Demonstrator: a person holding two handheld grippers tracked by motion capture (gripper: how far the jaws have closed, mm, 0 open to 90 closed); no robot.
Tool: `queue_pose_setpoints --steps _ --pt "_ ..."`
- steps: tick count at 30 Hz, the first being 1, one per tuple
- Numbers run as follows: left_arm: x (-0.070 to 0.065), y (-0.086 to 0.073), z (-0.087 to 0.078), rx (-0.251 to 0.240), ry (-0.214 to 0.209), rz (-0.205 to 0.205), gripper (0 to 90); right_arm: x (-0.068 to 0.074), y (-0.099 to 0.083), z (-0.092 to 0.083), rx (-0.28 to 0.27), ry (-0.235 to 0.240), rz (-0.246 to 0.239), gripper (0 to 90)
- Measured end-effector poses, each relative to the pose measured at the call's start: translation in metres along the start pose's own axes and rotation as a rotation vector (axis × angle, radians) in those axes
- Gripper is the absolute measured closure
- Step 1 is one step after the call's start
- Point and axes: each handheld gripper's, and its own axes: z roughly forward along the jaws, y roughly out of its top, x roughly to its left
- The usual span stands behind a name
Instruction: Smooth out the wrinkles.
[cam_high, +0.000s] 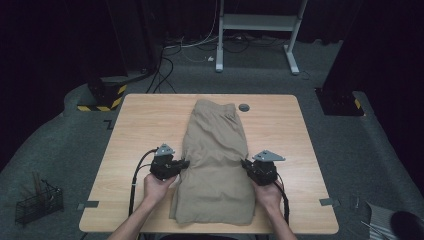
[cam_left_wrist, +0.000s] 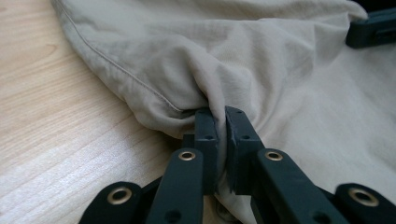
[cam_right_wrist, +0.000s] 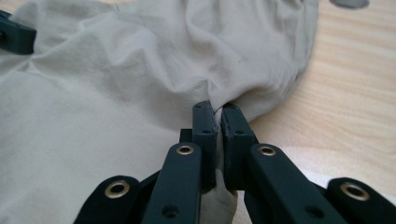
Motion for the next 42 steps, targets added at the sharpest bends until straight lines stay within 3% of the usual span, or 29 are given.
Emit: queue_pose_setpoints --steps 6,19,26,42 --pt "-0.006 0.007 -0.008 0.0 0.022 0.051 84.6 0.005 0.008 -0.009 -0.02 0.014 -0.026 85.8" --pt "-0.02 0.017 -0.035 -0.061 0.0 0.091 84.6 0.013 0.025 -0.042 -0.059 0.019 -0.1 85.7" --pt "-0.027 0.021 -0.052 -0.106 -0.008 0.101 84.6 0.018 0.034 -0.055 -0.086 0.023 -0.143 85.8" --pt "-0.038 0.03 -0.072 -0.166 -0.031 0.126 84.6 0.022 0.047 -0.073 -0.112 0.013 -0.17 85.8"
